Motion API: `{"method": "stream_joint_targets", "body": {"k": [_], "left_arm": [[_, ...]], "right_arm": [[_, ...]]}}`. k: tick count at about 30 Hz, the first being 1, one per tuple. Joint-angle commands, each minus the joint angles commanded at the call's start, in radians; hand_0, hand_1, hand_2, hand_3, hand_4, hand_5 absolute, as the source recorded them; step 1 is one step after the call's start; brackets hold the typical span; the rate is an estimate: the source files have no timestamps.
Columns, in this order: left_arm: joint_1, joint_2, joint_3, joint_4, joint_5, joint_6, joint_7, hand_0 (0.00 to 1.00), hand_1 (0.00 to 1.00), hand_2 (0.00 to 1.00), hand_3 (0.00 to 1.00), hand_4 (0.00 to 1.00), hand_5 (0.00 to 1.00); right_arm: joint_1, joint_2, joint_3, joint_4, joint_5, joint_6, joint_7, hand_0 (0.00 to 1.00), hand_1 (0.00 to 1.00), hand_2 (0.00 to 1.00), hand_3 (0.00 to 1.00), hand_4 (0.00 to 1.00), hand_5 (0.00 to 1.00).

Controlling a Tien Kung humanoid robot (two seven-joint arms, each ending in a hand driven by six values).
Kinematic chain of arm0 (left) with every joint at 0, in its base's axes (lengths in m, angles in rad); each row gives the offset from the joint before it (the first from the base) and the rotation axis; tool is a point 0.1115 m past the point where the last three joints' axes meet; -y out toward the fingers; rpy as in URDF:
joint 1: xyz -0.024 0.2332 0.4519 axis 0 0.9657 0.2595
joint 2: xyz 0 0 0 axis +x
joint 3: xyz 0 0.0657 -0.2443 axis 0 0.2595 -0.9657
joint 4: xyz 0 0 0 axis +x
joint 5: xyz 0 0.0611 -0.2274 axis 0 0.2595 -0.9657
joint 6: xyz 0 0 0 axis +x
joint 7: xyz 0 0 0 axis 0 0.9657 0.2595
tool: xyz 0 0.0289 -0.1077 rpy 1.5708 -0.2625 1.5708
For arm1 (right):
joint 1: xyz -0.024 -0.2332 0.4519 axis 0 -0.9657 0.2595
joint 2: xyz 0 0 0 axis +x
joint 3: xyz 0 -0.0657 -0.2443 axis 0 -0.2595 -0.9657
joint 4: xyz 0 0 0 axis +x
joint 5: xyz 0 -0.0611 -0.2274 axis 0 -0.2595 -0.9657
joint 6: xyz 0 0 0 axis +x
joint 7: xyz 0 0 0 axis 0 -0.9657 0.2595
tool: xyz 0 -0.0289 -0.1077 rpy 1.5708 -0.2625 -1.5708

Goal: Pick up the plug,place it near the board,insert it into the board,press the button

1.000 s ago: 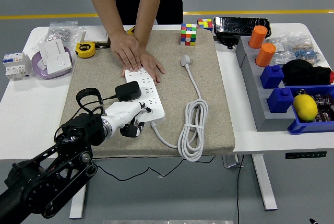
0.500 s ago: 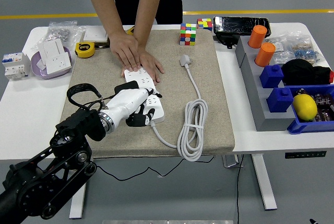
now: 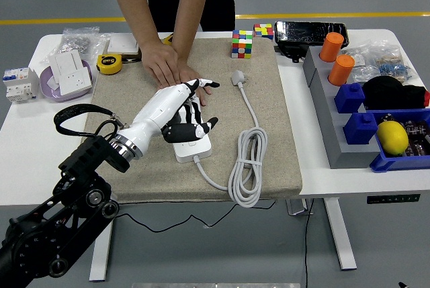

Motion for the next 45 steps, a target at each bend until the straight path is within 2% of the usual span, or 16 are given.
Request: {"method": "stream_joint_targets", "body": {"k": [4,11,12,15,17,18,23,24,27,29,30,36,45], "left_arm": [[0.024,0.011,-0.017,0.002,-0.008,-0.009,0.003,0.998,0.998,0.998,0.991,0.977,0.44],[0.057,0.047,-0.053,-0.022,-0.009,-0.021,0.012,0.998,0.998,0.998,0.994,0.989,0.467],[0.059,0.05,-0.057,-0.028,-0.008,-0.029,0.017,0.862,0.803,0.823,0.986,0.988,0.485],[0.06,0.055,-0.053,-0.046,0.016,-0.059,0.05,0.862,0.803,0.823,0.986,0.988,0.485],[0.058,0.058,-0.041,-0.052,0.035,-0.06,0.066,0.862,0.803,0.823,0.986,0.988,0.485],[0.056,0.058,-0.037,-0.053,0.048,-0.064,0.071,0.343,0.275,0.333,0.941,0.72,0.198],[0.043,0.058,-0.009,-0.022,0.092,-0.067,0.082,0.343,0.275,0.333,0.941,0.72,0.198],[0.04,0.059,-0.003,-0.014,0.093,-0.068,0.083,0.198,0.06,0.163,0.769,0.593,0.135],[0.033,0.059,0.009,0.0,0.091,-0.073,0.088,0.198,0.06,0.163,0.769,0.593,0.135],[0.023,0.062,0.024,0.011,0.088,-0.093,0.098,0.198,0.06,0.163,0.769,0.593,0.135],[0.019,0.062,0.029,0.015,0.088,-0.103,0.103,0.156,0.029,0.146,0.701,0.5,0.027],[-0.001,0.07,0.062,0.045,0.111,-0.197,0.146,0.147,0.026,0.147,0.687,0.499,0.012],[0.0,0.062,0.072,0.095,0.126,-0.205,0.157,0.143,0.025,0.148,0.722,0.494,0.002]], "right_arm": [[0.0,0.001,0.001,0.0,0.002,-0.001,0.001,0.827,0.762,0.759,0.792,0.998,0.919],[-0.004,0.002,0.01,0.0,-0.003,-0.001,-0.002,0.827,0.762,0.759,0.791,0.998,0.918],[-0.003,0.001,0.01,0.0,-0.003,-0.002,-0.001,0.827,0.762,0.758,0.792,0.998,0.919],[-0.001,0.001,0.007,0.0,0.001,-0.002,0.001,0.827,0.762,0.758,0.792,0.998,0.919],[0.0,0.002,0.006,0.0,0.002,-0.002,0.002,0.827,0.762,0.758,0.792,0.998,0.919],[0.001,0.002,0.005,0.0,0.002,-0.002,0.002,0.826,0.762,0.758,0.792,0.998,0.918],[0.0,0.002,0.007,0.0,0.0,-0.002,-0.001,0.826,0.762,0.758,0.792,0.998,0.918],[0.0,0.002,0.007,0.0,-0.002,-0.002,-0.001,0.826,0.762,0.758,0.792,0.998,0.918],[0.0,0.0,0.006,0.0,-0.002,-0.002,-0.001,0.826,0.762,0.758,0.792,0.998,0.918],[0.0,-0.001,0.004,0.0,-0.002,-0.002,-0.001,0.826,0.762,0.758,0.792,0.998,0.918],[0.0,-0.001,0.003,0.0,-0.002,-0.002,-0.001,0.826,0.762,0.758,0.792,0.998,0.918],[0.0,-0.002,-0.001,0.0,0.0,-0.001,-0.001,0.825,0.762,0.758,0.792,0.998,0.916],[0.0,-0.002,-0.001,0.0,-0.002,-0.001,-0.003,0.825,0.761,0.758,0.791,0.998,0.916]]}}
